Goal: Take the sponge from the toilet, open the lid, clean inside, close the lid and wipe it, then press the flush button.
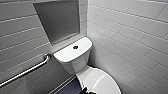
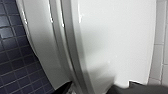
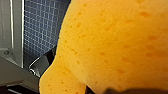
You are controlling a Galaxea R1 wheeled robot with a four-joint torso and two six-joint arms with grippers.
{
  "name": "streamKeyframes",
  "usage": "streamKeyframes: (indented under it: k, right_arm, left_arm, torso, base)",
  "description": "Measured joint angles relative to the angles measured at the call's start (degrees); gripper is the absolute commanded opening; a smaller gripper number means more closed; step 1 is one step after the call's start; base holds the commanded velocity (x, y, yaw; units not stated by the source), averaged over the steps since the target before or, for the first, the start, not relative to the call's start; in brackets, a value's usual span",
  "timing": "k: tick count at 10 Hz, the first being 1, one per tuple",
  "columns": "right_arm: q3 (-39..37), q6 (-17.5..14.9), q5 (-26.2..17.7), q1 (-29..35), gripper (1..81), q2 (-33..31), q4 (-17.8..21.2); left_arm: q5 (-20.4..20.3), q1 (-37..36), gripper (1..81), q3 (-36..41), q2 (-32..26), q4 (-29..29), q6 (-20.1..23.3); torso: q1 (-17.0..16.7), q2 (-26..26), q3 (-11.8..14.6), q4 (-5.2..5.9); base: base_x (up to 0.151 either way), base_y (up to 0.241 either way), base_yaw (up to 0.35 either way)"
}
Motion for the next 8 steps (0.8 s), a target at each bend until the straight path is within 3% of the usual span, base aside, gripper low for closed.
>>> streamKeyframes:
  k: [8]
  right_arm:
    - [-0.09,0.00,0.00,0.28,1.0,0.33,0.01]
  left_arm:
    - [0.20,-0.50,81.1,4.92,-2.47,-0.05,-0.71]
  torso:
    - [0.02,0.02,-0.02,0.00]
  base:
    - [0.000,0.000,0.000]
